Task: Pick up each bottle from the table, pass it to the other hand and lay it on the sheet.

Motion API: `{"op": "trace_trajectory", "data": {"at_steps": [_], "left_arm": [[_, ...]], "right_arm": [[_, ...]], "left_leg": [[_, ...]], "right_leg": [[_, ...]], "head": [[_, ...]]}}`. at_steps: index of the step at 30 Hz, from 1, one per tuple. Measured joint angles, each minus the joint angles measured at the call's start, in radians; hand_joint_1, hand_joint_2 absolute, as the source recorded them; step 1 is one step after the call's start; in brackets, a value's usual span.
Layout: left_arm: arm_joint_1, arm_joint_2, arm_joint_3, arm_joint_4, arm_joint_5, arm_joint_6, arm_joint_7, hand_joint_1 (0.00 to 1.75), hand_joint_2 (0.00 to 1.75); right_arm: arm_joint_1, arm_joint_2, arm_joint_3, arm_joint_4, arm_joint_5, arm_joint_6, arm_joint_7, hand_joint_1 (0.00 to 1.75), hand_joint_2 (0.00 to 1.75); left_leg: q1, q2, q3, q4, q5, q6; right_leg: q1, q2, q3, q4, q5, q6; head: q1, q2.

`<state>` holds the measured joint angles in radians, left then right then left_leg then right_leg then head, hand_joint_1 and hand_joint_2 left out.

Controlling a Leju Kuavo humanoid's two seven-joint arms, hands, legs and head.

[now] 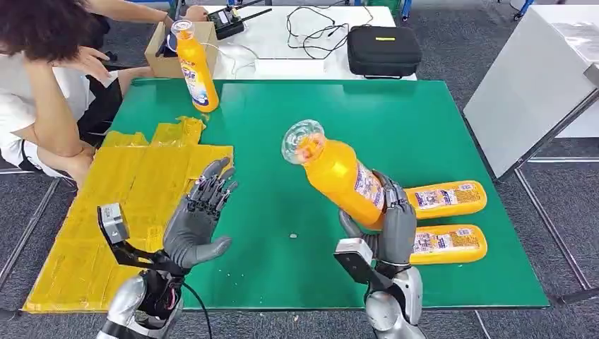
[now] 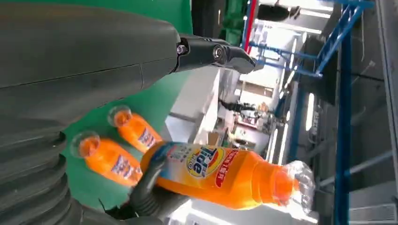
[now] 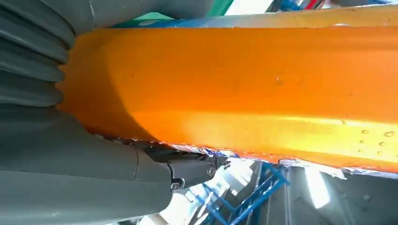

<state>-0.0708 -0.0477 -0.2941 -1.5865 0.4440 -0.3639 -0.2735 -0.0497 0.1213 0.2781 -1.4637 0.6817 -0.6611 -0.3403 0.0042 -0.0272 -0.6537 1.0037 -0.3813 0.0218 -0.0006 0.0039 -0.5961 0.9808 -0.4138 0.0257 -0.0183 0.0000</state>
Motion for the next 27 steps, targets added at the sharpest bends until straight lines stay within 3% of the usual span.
{"op": "trace_trajectory", "data": {"at_steps": [13, 27], "left_arm": [[-0.047, -0.004, -0.035, 0.048, -0.003, 0.009, -0.007, 0.0, 1.75], [-0.07, -0.013, -0.061, 0.063, -0.006, 0.006, -0.044, 0.0, 1.75]], "right_arm": [[-0.035, 0.023, 0.151, 0.048, -0.041, 0.105, -0.008, 1.75, 1.75], [-0.101, 0.051, 0.302, 0.169, -0.057, 0.146, 0.006, 1.75, 1.75]], "left_leg": [[0.0, 0.0, 0.0, 0.0, 0.0, 0.0], [0.0, 0.0, 0.0, 0.0, 0.0, 0.0]], "right_leg": [[0.0, 0.0, 0.0, 0.0, 0.0, 0.0], [0.0, 0.0, 0.0, 0.0, 0.0, 0.0]], "head": [[0.0, 0.0], [0.0, 0.0]]}}
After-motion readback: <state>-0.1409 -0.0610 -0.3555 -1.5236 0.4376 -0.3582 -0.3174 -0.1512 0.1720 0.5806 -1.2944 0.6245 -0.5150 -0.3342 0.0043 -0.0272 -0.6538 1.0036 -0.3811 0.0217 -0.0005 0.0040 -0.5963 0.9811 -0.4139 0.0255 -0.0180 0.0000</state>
